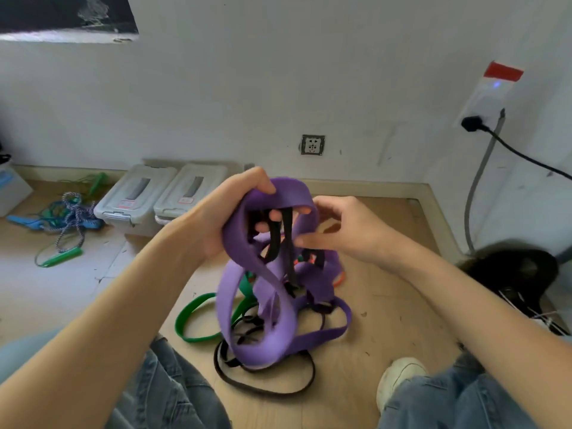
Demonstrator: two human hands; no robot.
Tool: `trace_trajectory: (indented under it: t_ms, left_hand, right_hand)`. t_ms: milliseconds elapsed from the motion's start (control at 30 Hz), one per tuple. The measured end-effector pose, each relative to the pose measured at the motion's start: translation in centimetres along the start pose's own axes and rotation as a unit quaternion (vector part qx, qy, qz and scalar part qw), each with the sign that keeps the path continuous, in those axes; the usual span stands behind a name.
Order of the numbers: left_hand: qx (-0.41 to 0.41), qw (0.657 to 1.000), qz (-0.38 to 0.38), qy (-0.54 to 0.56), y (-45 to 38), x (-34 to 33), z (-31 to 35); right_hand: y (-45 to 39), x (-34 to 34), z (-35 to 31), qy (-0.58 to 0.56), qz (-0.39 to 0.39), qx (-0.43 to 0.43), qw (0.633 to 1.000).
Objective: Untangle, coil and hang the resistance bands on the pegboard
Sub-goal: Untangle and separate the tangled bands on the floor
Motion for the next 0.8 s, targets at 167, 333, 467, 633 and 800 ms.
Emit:
trace_trajectory:
  t_ms: [167, 333, 467, 633, 800]
  left_hand:
    - [-0.036, 0.993, 0.026, -0.106, -0.5, 2.3, 0.6]
    - [-0.049, 0.980, 0.050, -0.189, -1.4, 3.6, -0.3]
    - [0.071, 0.797, 0.151, -0.581, -1.9, 8.2, -1.9]
    - [0.046, 0.725, 0.110, -0.678, -2.1, 5.4, -2.5]
    - [-0.038, 0.940, -0.178, -0.290, -1.8, -3.2, -5.5]
  right_hand:
    - [0.4, 2.3, 2.3, -0.115, -0.012, -0.063, 0.991]
    - [0.8, 3.4, 1.8, -0.268, -0.020, -0.054, 0.962]
    - [0.7, 5.3, 2.3, -0.321, 0.085, -0.072, 0.941]
    - [0.6, 1.9, 1.2, -0.218, -0.018, -0.044, 0.975]
    - [0.2, 2.9, -0.6, -0.374, -0.021, 0.026, 0.927]
Point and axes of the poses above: each hand's wrist, its own y-axis away from the middle knuckle, its own x-axis out of the back of the hand, z = x × y, the point moved 7 cm from there along -y, towards the middle knuckle, and after that the axes turned 8 degrees about y, right-handed, at the moved point
